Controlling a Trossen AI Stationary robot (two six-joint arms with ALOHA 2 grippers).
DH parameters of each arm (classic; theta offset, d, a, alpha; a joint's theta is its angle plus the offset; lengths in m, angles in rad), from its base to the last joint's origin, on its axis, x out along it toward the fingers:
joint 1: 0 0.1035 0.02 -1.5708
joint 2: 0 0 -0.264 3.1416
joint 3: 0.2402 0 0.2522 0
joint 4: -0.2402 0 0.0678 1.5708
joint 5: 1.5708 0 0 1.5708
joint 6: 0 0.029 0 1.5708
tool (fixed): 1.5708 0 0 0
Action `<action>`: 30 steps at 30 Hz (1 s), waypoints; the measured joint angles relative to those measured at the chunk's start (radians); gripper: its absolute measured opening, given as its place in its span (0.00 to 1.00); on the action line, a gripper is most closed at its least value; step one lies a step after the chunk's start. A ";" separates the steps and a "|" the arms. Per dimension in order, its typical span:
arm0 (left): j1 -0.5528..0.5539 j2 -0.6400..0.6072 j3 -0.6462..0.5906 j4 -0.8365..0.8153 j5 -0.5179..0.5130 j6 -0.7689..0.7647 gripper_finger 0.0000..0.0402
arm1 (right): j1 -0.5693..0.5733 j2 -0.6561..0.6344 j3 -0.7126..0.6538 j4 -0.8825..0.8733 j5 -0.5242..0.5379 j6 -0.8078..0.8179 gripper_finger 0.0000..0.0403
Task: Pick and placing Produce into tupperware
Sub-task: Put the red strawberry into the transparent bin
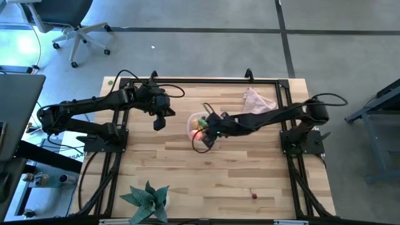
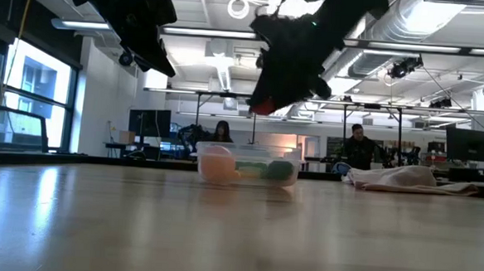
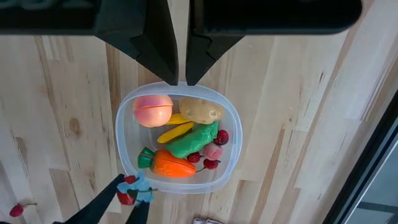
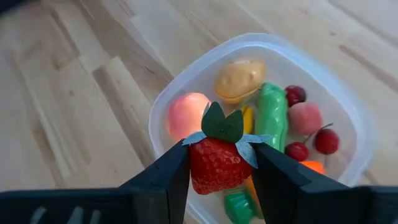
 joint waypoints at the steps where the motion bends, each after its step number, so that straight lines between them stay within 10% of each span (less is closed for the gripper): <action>1: 0.000 0.000 0.000 0.000 0.000 0.000 0.05 | -0.005 -0.013 -0.041 0.048 -0.016 0.002 0.34; 30: 0.000 0.000 0.000 0.000 -0.001 0.000 0.05 | -0.084 0.094 -0.133 0.261 -0.105 -0.071 0.34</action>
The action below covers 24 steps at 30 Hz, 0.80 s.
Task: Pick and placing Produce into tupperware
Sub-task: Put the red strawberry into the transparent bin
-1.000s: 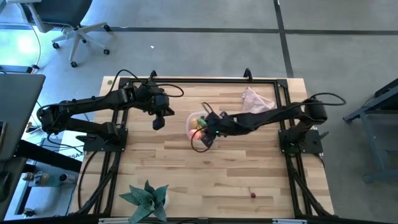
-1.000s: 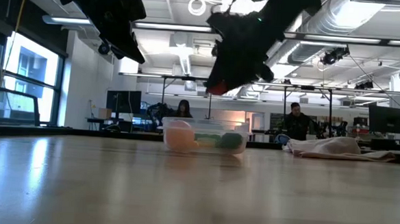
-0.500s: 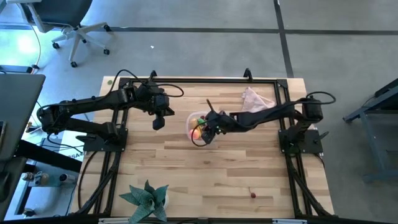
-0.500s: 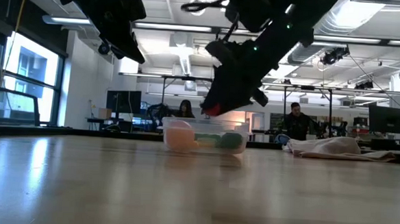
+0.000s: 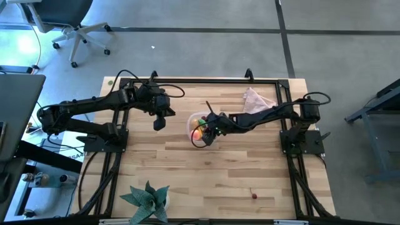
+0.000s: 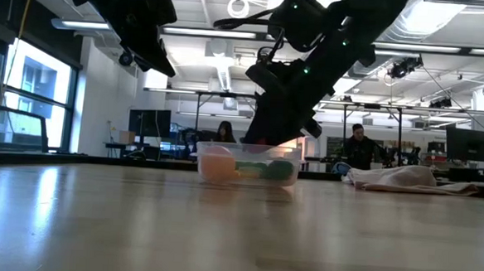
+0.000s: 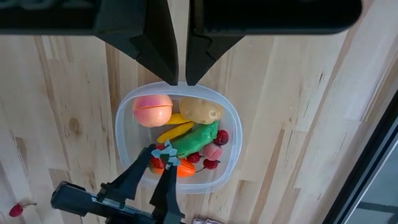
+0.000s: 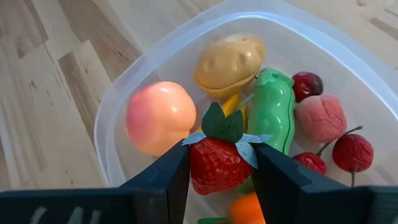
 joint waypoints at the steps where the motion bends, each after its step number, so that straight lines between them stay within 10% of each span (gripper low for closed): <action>1: 0.000 0.000 0.000 0.000 0.000 0.000 0.05 | 0.000 0.000 0.000 -0.001 0.000 -0.001 0.34; 24: 0.000 0.000 0.000 0.000 -0.006 0.000 0.05 | 0.000 0.031 0.000 0.004 0.005 -0.054 0.34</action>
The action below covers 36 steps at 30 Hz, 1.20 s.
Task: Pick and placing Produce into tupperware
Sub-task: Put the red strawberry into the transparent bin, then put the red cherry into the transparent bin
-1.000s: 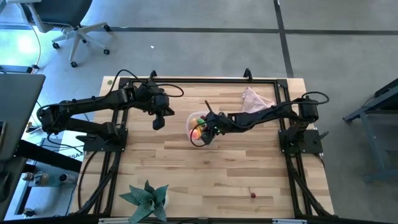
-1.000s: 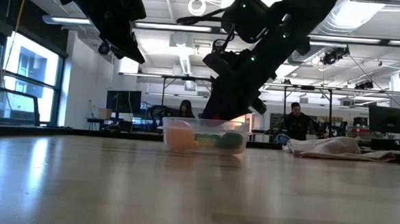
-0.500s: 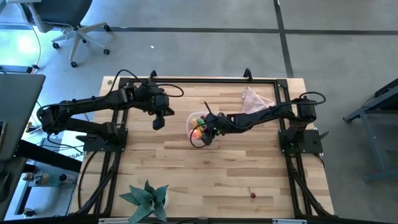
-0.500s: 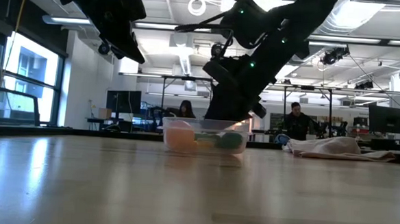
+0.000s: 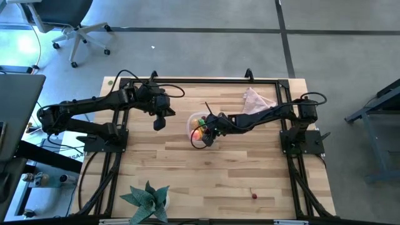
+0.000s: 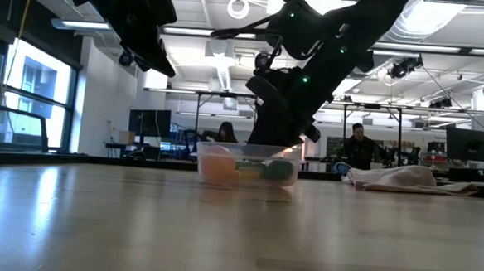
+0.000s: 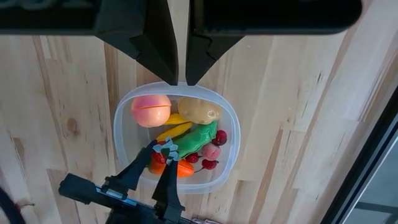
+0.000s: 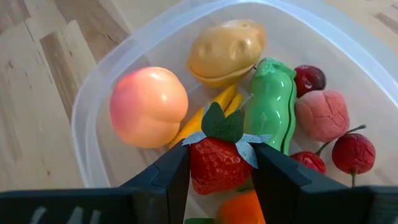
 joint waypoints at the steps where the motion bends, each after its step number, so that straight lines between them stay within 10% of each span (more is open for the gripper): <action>1: 0.000 0.000 0.000 0.000 0.000 0.000 0.05 | 0.000 0.001 0.000 0.003 0.003 0.000 0.34; 36: 0.000 0.000 0.000 0.000 -0.001 0.000 0.05 | 0.015 -0.141 0.000 0.004 -0.134 0.043 0.45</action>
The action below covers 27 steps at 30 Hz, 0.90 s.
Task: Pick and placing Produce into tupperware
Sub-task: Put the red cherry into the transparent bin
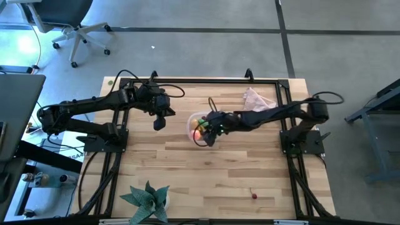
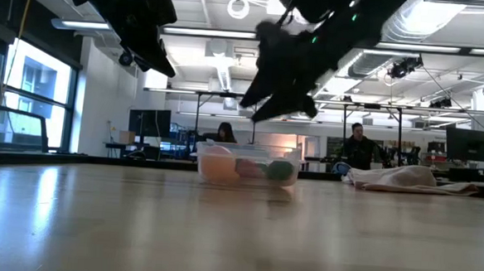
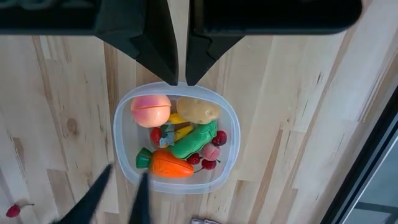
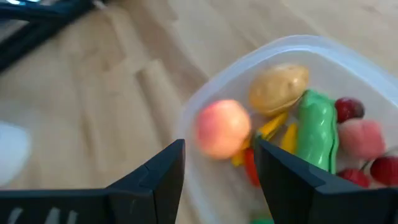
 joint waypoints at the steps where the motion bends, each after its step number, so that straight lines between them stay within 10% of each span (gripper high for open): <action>1: 0.000 0.000 0.000 0.000 0.000 0.000 0.05 | 0.014 -0.028 0.000 -0.024 0.001 0.025 0.45; 11: 0.000 0.000 0.000 0.000 -0.003 0.000 0.05 | 0.353 -0.256 0.000 -0.418 0.266 0.510 0.45; 27: 0.000 0.000 0.000 0.000 -0.012 0.000 0.05 | 0.913 -0.128 0.000 -0.631 0.253 1.423 0.45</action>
